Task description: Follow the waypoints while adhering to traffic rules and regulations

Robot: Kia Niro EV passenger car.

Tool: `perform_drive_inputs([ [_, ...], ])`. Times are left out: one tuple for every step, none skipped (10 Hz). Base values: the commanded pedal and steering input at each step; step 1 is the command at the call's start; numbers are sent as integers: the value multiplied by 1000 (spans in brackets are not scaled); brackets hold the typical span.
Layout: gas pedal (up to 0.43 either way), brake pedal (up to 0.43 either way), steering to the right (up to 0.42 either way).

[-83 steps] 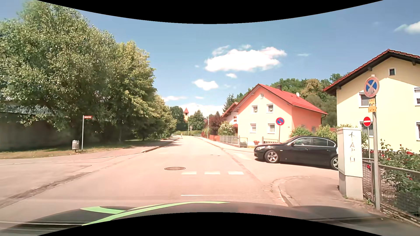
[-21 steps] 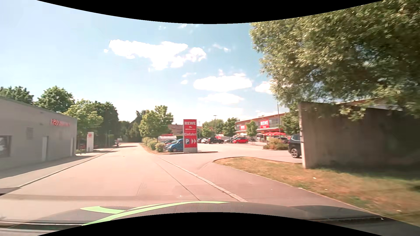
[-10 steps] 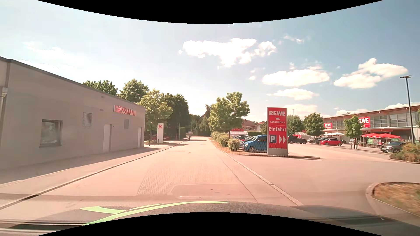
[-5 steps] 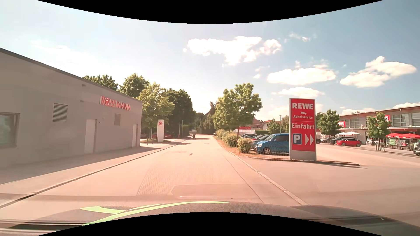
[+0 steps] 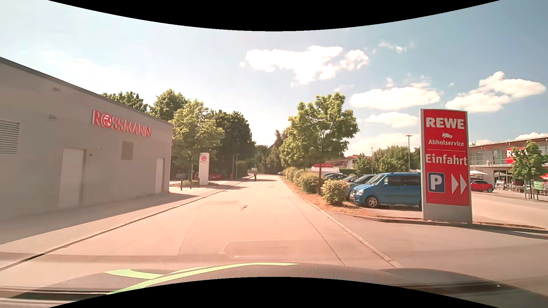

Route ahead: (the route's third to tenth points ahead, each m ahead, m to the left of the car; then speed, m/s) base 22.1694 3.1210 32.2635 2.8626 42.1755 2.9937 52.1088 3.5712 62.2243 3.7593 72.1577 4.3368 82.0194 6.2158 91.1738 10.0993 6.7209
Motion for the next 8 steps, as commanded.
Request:
perform_drive_inputs([
  [0, 0, 4],
  [0, 0, 4],
  [0, 0, 4],
  [0, 0, 4],
  [0, 0, 3],
  [0, 0, 3],
  [0, 0, 3],
  [0, 0, 2],
])
